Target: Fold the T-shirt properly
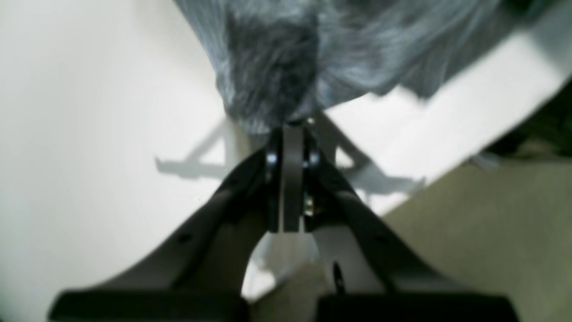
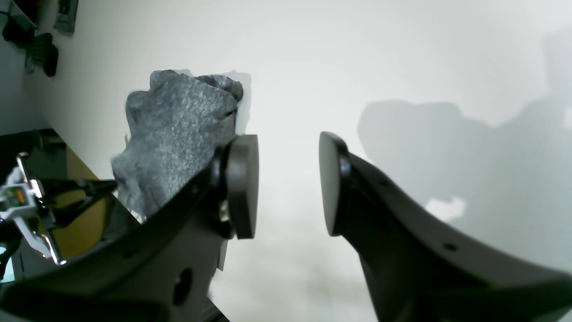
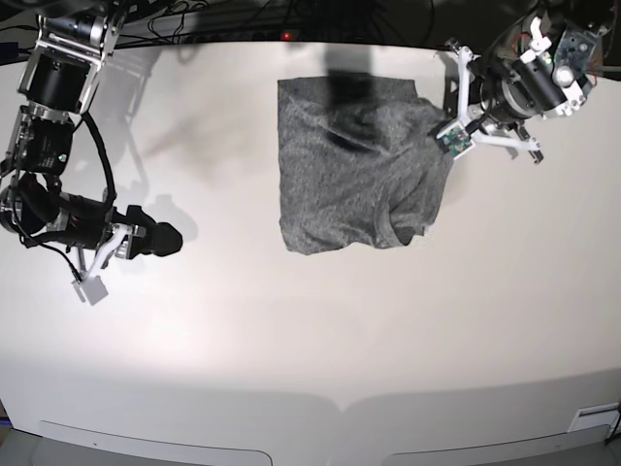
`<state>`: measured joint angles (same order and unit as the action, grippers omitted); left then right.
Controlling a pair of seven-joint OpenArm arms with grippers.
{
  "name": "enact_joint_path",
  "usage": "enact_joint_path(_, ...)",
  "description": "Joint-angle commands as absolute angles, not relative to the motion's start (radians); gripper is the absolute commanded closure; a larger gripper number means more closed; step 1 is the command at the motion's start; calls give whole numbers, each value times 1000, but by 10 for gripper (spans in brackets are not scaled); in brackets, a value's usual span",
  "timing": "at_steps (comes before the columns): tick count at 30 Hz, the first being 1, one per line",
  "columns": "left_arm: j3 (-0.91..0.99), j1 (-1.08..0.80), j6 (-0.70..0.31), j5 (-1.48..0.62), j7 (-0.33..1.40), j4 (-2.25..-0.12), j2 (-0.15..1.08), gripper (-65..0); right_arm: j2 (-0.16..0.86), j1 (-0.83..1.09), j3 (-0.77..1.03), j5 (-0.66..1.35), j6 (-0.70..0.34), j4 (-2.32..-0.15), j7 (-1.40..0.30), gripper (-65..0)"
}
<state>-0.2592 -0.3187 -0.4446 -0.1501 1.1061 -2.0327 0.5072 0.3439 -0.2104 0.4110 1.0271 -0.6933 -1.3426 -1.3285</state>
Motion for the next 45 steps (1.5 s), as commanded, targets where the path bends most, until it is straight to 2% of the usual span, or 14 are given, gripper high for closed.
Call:
enact_joint_path(1, -255, -316, -442, -145, 1113, -2049, 519, 0, 359, -233, 414, 1053, -698, -1360, -1308, -234)
enact_joint_path(5, -255, -316, -440, -120, 1124, -2049, 519, 0, 348, -234, 412, 1115, -698, -1359, -1280, -234)
enact_joint_path(9, -255, -316, -440, -120, 1065, -2049, 518, 0, 315, -247, 412, 1132, -698, -1359, -1282, -235)
enact_joint_path(10, -255, -316, -440, -120, 1061, -2049, 519, -39, 307, -249, 412, 1126, -698, -1359, -1283, -244)
enact_joint_path(13, -255, -316, -440, -102, 1062, -2049, 519, -215, 297, -249, 406, 1129, -698, -1359, -1278, -305)
enact_joint_path(15, -255, -316, -440, -49, 1061, -2049, 519, -270, 294, -249, 401, 1130, -698, -1359, -1275, -321)
enact_joint_path(18, -255, -316, -393, 20, 1048, -2049, 519, -271, 294, -249, 391, 1131, -698, -1359, -1246, -321)
enact_joint_path(20, -255, -316, -310, 10, 1030, -2049, 518, -271, 286, -249, 390, 1130, -698, -1359, -1177, -321)
enact_joint_path(23, -255, -316, -180, -112, 939, -2049, 518, -271, 242, -272, 390, 1108, -698, -1359, -1125, -321)
enact_joint_path(27, -255, -312, -179, -159, 896, -2052, 464, -271, 155, -329, 336, 991, -698, -1359, -1124, -321)
enact_joint_path(32, -255, -313, -179, -166, 928, -2117, 373, -271, 96, -384, 106, 791, -698, -1359, -1035, -321)
enact_joint_path(36, -257, -356, -205, -276, 976, -2210, 314, -271, 80, -410, -64, 582, -698, -1345, -912, -321)
enact_joint_path(45, -257, -451, -233, -270, 918, -2101, 189, -271, 73, -415, -249, 500, -698, -1147, -831, -321)
